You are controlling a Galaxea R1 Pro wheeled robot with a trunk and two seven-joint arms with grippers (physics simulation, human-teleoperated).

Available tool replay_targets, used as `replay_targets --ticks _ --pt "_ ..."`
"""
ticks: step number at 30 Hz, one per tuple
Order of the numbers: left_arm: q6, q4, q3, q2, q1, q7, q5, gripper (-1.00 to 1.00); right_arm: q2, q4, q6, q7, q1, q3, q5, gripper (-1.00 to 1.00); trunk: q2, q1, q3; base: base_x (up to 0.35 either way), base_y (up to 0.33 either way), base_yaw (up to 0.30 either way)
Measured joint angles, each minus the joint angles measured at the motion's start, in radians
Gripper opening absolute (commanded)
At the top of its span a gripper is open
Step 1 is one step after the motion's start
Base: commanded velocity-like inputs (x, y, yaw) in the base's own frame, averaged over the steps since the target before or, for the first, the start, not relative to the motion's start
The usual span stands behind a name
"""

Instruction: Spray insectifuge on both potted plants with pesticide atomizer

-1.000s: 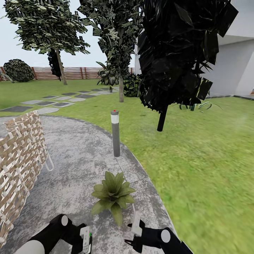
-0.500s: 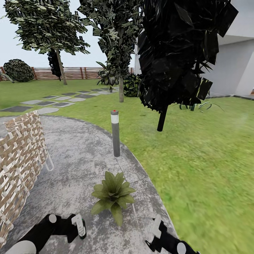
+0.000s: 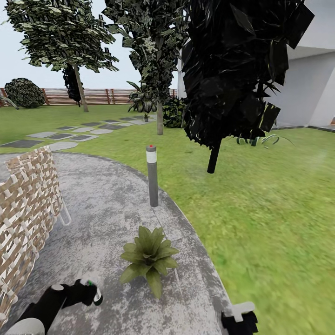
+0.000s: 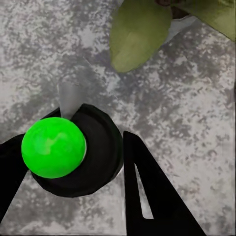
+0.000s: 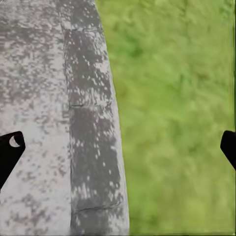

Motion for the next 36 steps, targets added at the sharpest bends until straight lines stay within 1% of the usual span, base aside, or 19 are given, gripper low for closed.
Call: replay_targets --ticks 1,2,3,4,5,11,15,16,18,21,22,23,26,27,28,30,31,33,36 --pt "0.032 -0.002 0.001 0.000 -0.002 0.001 0.020 -1.00 0.000 0.000 0.000 -0.001 0.000 -0.005 -0.009 1.00 0.000 0.000 0.000 0.000 0.000 0.000" --pt "0.098 -0.005 0.002 0.000 -0.012 0.003 0.046 -1.00 0.000 -0.002 -0.001 -0.001 0.000 -0.012 -0.019 1.00 0.000 0.000 0.000 0.000 0.000 0.000" --pt "0.117 -0.005 0.001 0.000 -0.016 0.004 0.050 -1.00 0.000 -0.003 -0.001 -0.001 0.000 -0.013 -0.020 1.00 0.000 0.000 0.000 0.000 0.000 0.000" --pt "0.161 -0.006 0.001 0.001 -0.024 0.005 0.057 -1.00 -0.001 -0.017 -0.001 -0.002 0.000 -0.015 -0.023 1.00 0.000 0.000 0.000 0.000 0.000 0.000" --pt "0.180 -0.007 0.000 0.002 -0.026 0.006 0.060 -1.00 -0.001 -0.030 -0.001 -0.002 0.000 -0.016 -0.023 1.00 0.000 0.000 0.000 0.000 0.000 0.000" --pt "0.214 -0.008 -0.003 0.010 -0.018 0.003 0.065 -1.00 -0.006 -0.051 -0.001 -0.003 0.000 -0.016 -0.025 1.00 0.000 0.000 0.000 0.000 0.000 0.000" --pt "0.239 -0.007 0.000 0.012 -0.031 0.003 0.060 -1.00 -0.010 -0.055 0.000 -0.004 0.000 -0.019 -0.025 1.00 0.000 0.000 0.000 0.000 0.000 0.000" --pt "0.263 -0.007 -0.001 0.011 -0.033 0.003 0.059 -1.00 -0.013 -0.056 0.000 -0.005 0.000 -0.023 -0.025 1.00 0.000 0.000 0.000 0.000 0.000 0.000" --pt "0.367 -0.008 -0.005 0.004 -0.046 0.001 0.061 -1.00 -0.022 -0.057 0.000 -0.004 0.000 -0.047 -0.027 1.00 0.000 0.000 0.000 0.000 0.000 0.000" --pt "0.479 -0.008 -0.017 0.000 -0.087 -0.005 0.066 -1.00 -0.030 -0.056 0.001 -0.004 0.000 -0.108 -0.035 1.00 0.000 0.000 0.000 0.000 0.000 0.000" --pt "0.507 -0.008 -0.026 -0.001 -0.102 -0.011 0.067 -1.00 -0.031 -0.055 0.001 -0.003 0.000 -0.127 -0.036 1.00 0.000 0.000 0.000 0.000 0.000 0.000" --pt "0.546 -0.007 -0.049 -0.001 -0.123 -0.026 0.069 -1.00 -0.033 -0.053 0.001 -0.003 0.001 -0.145 -0.037 1.00 0.000 0.000 0.000 0.000 0.000 0.000" --pt "0.617 -0.008 -0.114 0.002 -0.154 -0.082 0.067 -1.00 -0.034 -0.044 0.000 -0.002 0.002 -0.160 -0.038 1.00 0.000 0.000 0.000 0.000 0.000 0.000" --pt "0.630 -0.008 -0.137 0.004 -0.159 -0.106 0.067 -1.00 -0.034 -0.037 0.000 -0.002 0.002 -0.162 -0.038 1.00 0.000 0.000 0.000 0.000 0.000 0.000" --pt "0.641 -0.009 -0.170 0.006 -0.163 -0.144 0.066 -1.00 -0.034 -0.026 0.000 -0.002 0.003 -0.164 -0.038 1.00 0.000 0.000 0.000 0.000 0.000 0.000" --pt "0.646 -0.014 -0.212 0.011 -0.166 -0.185 0.057 -1.00 -0.034 -0.015 0.000 -0.001 0.003 -0.165 -0.038 1.00 0.000 0.000 0.000 0.000 0.000 0.000" --pt "0.648 -0.023 -0.228 0.013 -0.167 -0.196 0.055 -1.00 -0.034 -0.012 0.000 0.000 0.003 -0.165 -0.038 1.00 0.000 0.000 0.000 0.000 0.000 0.000" --pt "0.650 -0.048 -0.245 0.020 -0.166 -0.208 0.051 -1.00 -0.034 -0.008 0.000 0.002 0.003 -0.165 -0.038 1.00 0.000 0.000 0.000 0.000 0.000 0.000" --pt "0.652 -0.069 -0.254 0.031 -0.165 -0.215 0.048 -1.00 -0.033 -0.008 0.000 0.002 0.003 -0.165 -0.039 1.00 -0.014 0.008 -0.006 0.000 0.000 0.000"
